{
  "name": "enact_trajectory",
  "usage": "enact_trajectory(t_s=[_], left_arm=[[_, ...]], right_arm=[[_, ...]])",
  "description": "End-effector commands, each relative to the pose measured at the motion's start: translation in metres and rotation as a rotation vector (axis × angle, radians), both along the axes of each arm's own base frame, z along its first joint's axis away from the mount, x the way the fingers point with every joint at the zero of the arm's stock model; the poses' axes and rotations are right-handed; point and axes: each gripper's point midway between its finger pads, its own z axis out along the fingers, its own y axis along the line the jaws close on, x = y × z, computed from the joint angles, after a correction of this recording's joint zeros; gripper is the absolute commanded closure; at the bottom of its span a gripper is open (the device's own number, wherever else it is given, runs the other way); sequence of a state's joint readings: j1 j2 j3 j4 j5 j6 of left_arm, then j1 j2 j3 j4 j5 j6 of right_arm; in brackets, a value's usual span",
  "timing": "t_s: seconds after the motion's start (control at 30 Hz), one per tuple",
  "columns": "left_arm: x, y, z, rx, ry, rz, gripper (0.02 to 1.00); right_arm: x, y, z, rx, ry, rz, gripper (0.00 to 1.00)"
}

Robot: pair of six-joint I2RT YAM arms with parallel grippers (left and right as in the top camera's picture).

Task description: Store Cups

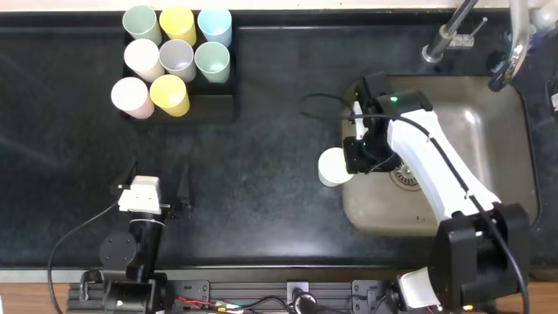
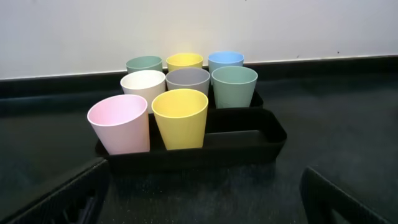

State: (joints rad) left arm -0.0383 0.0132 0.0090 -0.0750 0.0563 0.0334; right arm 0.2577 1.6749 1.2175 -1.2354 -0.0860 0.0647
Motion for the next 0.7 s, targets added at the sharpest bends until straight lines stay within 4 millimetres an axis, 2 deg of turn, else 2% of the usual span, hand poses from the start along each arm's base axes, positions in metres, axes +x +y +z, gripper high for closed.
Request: enact_trajectory(t_s=[0.03, 0.2, 0.3, 0.37, 0.47, 0.6, 0.7], left_arm=[[0.0, 0.0, 0.001, 0.003, -0.005, 0.0, 0.018], [0.0, 0.0, 0.001, 0.003, -0.005, 0.0, 0.018], [0.0, 0.0, 0.001, 0.003, -0.005, 0.0, 0.018], [0.0, 0.0, 0.001, 0.003, -0.005, 0.0, 0.018], [0.0, 0.0, 0.001, 0.003, -0.005, 0.0, 0.018], [0.0, 0.0, 0.001, 0.003, -0.005, -0.001, 0.018], [0.0, 0.0, 0.001, 0.003, -0.005, 0.0, 0.018]], right_arm=[[0.009, 0.008, 0.006, 0.013, -0.038, 0.009, 0.958], [0.009, 0.024, 0.012, 0.047, -0.057, 0.041, 0.956], [0.019, 0.034, 0.032, 0.07, -0.128, 0.059, 0.958], [0.031, 0.041, 0.059, 0.094, -0.202, 0.056, 0.958], [0.055, 0.053, 0.112, 0.147, -0.328, 0.04, 0.961], [0.081, 0.08, 0.195, 0.256, -0.535, 0.065, 0.961], [0.09, 0.104, 0.242, 0.321, -0.656, 0.101, 0.961]])
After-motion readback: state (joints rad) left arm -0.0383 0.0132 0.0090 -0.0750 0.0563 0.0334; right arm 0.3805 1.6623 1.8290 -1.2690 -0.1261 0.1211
